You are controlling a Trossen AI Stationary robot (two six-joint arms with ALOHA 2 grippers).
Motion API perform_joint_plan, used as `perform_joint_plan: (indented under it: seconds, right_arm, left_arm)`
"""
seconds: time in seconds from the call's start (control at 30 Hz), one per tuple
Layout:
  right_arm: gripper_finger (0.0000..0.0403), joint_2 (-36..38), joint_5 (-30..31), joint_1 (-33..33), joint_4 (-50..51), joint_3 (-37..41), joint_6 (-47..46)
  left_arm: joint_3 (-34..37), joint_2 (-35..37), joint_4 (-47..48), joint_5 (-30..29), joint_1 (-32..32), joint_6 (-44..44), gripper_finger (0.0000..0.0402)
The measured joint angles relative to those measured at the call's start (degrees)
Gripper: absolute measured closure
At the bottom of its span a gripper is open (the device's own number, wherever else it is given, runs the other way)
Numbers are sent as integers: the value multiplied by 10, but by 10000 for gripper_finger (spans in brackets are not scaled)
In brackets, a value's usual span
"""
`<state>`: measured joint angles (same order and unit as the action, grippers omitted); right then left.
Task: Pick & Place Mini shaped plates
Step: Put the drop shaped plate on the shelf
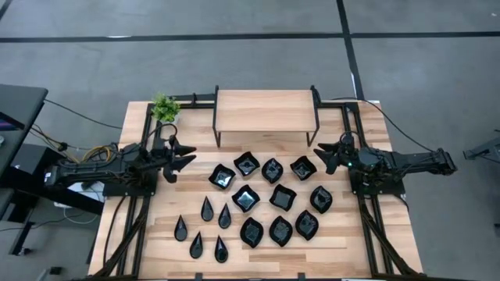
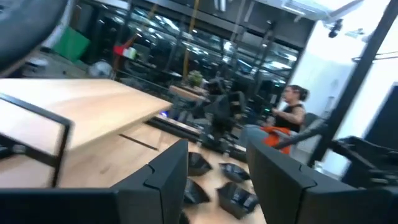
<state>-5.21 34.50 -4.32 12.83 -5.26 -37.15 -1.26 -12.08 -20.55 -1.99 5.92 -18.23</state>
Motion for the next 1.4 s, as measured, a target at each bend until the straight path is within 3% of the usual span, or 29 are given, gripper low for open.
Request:
perform_joint_plan:
  seconds: [0.2, 0.4, 0.53, 0.63, 0.87, 0.97, 1.2, 1.4]
  right_arm:
    - [182, 0, 0, 0, 0, 0, 0]
    - [182, 0, 0, 0, 0, 0, 0]
    - [182, 0, 0, 0, 0, 0, 0]
    - [182, 0, 0, 0, 0, 0, 0]
    - [182, 0, 0, 0, 0, -1, 2]
    - [182, 0, 3, 0, 1, -1, 2]
    - [182, 0, 3, 0, 1, -1, 2]
    - [182, 0, 3, 0, 1, -1, 2]
  left_arm:
    - [-105, -74, 33, 60, -5, 8, 236]
    - [-300, -265, 295, 64, -39, 10, 236]
    - [-413, -398, 470, 66, -69, -69, 236]
    - [-463, -467, 556, 102, -96, -151, 236]
    - [-470, -499, 591, 260, -134, -335, 236]
    - [-469, -499, 590, 268, -147, -341, 236]
    - [-469, -498, 578, 240, -149, -366, 236]
    - [-469, -498, 599, 91, -172, -518, 236]
